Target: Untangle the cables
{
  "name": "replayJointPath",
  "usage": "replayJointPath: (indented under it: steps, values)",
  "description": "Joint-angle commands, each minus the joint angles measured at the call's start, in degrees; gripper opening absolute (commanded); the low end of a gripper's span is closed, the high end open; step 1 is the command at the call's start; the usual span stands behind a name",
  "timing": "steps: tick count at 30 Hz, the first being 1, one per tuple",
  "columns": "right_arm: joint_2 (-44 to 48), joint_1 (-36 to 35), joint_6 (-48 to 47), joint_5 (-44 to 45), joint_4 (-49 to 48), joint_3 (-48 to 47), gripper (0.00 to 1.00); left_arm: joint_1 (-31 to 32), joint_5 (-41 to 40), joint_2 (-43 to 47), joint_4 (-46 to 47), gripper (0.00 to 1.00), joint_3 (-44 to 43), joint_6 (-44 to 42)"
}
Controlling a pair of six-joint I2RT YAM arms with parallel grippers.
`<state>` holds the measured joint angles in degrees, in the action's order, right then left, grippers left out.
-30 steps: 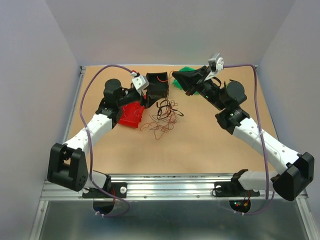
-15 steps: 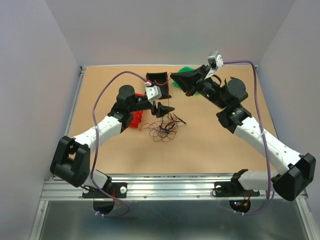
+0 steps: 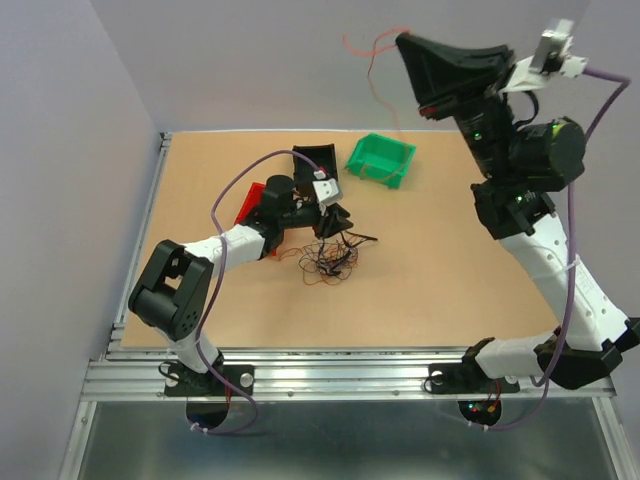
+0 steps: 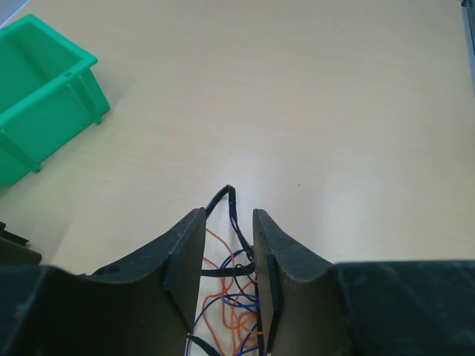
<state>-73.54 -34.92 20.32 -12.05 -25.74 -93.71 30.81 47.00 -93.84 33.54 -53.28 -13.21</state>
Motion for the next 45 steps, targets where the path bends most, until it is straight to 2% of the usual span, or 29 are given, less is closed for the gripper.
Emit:
replayJointPath:
  steps: [1,3,6,9,11,19,26,31,37,45]
  values:
    - [-4.32,-0.24,-0.98,5.37,-2.04,-13.84,0.01,0.31,-0.33,-1.07,2.23,0.41,-2.45,-0.50]
    - [-7.66,-0.15,-0.54,6.68,-0.99,-21.29,0.01,0.57,-0.42,-1.95,1.53,0.40,-2.88,-0.59]
    - [-10.66,-0.24,-0.54,8.27,-0.54,-27.12,0.01,0.57,-1.29,-1.35,1.44,0.40,-3.06,-0.50]
    - [-11.63,-0.24,-1.77,10.47,-0.54,-28.10,0.01,0.57,-3.93,-0.12,0.74,0.43,-2.80,-0.93]
    - [-11.28,-0.24,-3.70,11.78,-0.28,-26.09,0.00,0.31,-9.63,0.68,0.04,0.47,-2.62,-0.76]
    - [-11.89,0.63,-13.45,18.29,0.07,-12.30,0.00,-7.24,-15.79,6.56,1.53,0.52,-0.34,5.73]
    - [-21.45,7.31,-10.93,16.81,-0.72,-7.19,0.01,-14.45,-19.32,11.13,3.02,0.55,1.95,10.66]
    - [-28.23,13.11,-7.22,14.69,-1.33,-7.62,0.01,-14.99,-19.41,12.01,3.11,0.55,2.47,10.66]
    - [-34.73,15.75,-6.17,14.16,-2.99,-6.14,0.01,-14.99,-19.32,12.37,3.20,0.55,2.65,10.40]
    - [-38.96,18.04,-5.64,13.64,-6.08,-1.67,0.01,-14.99,-19.14,12.54,3.20,0.55,2.83,9.87]
